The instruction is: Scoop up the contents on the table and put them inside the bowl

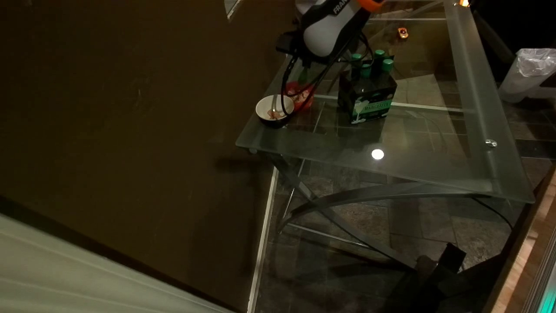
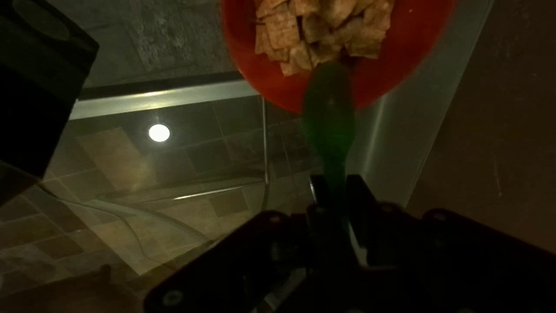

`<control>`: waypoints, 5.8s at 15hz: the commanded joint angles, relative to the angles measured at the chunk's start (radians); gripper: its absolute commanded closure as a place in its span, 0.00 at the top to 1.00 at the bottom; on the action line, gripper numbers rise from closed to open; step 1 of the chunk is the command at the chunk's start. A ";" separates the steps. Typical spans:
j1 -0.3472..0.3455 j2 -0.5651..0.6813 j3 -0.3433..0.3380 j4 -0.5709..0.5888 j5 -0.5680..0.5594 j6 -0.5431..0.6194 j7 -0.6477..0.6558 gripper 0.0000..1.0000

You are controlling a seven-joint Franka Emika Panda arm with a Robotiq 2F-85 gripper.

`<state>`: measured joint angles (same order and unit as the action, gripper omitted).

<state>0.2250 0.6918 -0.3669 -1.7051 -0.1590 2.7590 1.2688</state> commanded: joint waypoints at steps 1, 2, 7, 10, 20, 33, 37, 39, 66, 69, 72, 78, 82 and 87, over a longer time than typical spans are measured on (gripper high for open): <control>0.074 0.023 -0.075 -0.022 -0.068 0.070 0.056 0.04; 0.088 0.033 -0.089 -0.020 -0.074 0.088 0.063 0.04; 0.146 0.087 -0.150 -0.021 -0.053 0.173 0.082 0.04; 0.169 0.094 -0.165 -0.043 -0.041 0.171 0.072 0.04; 0.161 0.056 -0.123 -0.079 -0.014 0.131 0.040 0.04; 0.029 0.002 0.043 -0.068 0.028 0.008 -0.004 0.04; -0.032 0.004 0.105 -0.054 0.074 0.004 -0.037 0.04; -0.063 0.008 0.134 -0.047 0.106 0.000 -0.057 0.04; -0.268 -0.047 0.312 0.013 0.418 -0.173 -0.306 0.04; -0.275 -0.059 0.309 0.011 0.423 -0.181 -0.318 0.04; -0.283 -0.075 0.312 -0.002 0.435 -0.174 -0.339 0.04; -0.277 -0.128 0.316 -0.046 0.440 -0.168 -0.375 0.04; -0.267 -0.165 0.331 -0.081 0.442 -0.163 -0.394 0.04; -0.238 -0.177 0.342 -0.089 0.442 -0.158 -0.377 0.04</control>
<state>-0.0306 0.5555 -0.0293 -1.7523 0.2472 2.6074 0.9096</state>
